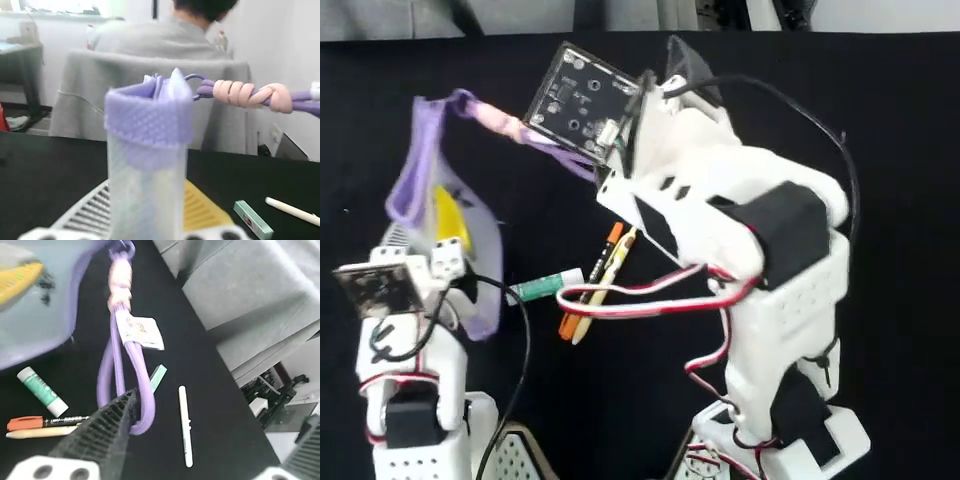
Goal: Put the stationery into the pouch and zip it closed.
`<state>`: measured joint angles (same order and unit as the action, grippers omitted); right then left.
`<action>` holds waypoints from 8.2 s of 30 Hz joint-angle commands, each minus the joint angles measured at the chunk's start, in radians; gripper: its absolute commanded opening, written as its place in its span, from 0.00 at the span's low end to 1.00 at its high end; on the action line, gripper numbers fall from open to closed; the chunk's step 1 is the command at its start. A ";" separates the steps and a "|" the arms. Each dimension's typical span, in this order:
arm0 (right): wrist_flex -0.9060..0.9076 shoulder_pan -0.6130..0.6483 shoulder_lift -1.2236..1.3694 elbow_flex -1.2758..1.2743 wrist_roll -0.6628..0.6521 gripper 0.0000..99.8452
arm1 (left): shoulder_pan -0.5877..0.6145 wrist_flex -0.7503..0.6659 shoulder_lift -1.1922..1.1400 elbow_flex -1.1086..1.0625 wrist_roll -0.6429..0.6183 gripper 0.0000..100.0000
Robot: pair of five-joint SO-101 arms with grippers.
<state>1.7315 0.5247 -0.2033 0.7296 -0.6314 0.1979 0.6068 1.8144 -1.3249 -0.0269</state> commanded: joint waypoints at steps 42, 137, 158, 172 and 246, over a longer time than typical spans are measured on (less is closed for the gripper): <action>0.023 0.000 0.010 0.059 -0.069 0.18 | -0.111 -0.199 0.008 0.088 -0.011 0.03; -0.674 -0.358 -0.558 -0.409 0.304 0.01 | -0.636 0.342 -0.077 0.693 0.041 0.19; -0.618 -0.427 -0.320 -0.050 0.302 0.01 | -0.283 0.341 0.008 0.550 -0.071 0.19; -0.390 -0.597 -0.228 -0.050 0.302 0.01 | -0.203 0.051 0.002 0.191 -0.080 0.19; -0.267 -0.598 -0.226 0.096 0.295 0.01 | -0.424 0.261 -1.745 0.667 0.868 0.04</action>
<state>1.4630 -0.0583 -0.4289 0.7802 -0.3383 -0.2256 0.8999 0.0606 -0.6790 0.8339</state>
